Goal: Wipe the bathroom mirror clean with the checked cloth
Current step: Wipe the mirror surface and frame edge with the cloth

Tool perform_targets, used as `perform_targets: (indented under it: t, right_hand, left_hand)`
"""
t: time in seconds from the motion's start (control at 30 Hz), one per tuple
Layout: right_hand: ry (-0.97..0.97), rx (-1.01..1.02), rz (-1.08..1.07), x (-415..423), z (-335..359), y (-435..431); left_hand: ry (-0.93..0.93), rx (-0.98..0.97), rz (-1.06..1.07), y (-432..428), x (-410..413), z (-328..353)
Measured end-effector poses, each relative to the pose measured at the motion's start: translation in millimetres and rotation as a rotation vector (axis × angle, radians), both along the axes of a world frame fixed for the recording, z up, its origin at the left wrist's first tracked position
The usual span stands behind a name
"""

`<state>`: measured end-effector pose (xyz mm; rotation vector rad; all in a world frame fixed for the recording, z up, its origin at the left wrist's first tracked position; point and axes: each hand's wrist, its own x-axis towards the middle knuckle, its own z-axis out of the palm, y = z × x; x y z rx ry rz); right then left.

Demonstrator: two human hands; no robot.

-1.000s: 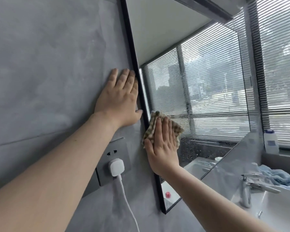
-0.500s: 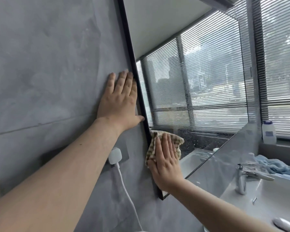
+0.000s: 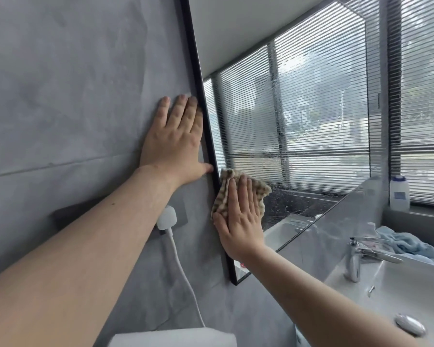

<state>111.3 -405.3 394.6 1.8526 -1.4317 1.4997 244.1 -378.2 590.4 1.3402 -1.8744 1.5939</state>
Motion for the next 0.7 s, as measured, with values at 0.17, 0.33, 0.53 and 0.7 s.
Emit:
perform_targets:
  t: [0.17,0.33,0.53,0.7]
  right_hand:
    - [-0.033,0.032,-0.013,3,-37,2]
    - [-0.146,0.048,0.054,-7,-72,8]
    - [-0.107,0.052,0.019,-3,-45,5]
    - [-0.149,0.063,-0.011,11,0,3]
  left_hand:
    - [-0.007,-0.009,0.007,-1,1,-2]
    - [-0.016,-0.014,0.015,0,1,-3]
    - [-0.020,-0.026,0.015,-1,2,-4]
    - [-0.014,-0.010,0.005,0,1,-2]
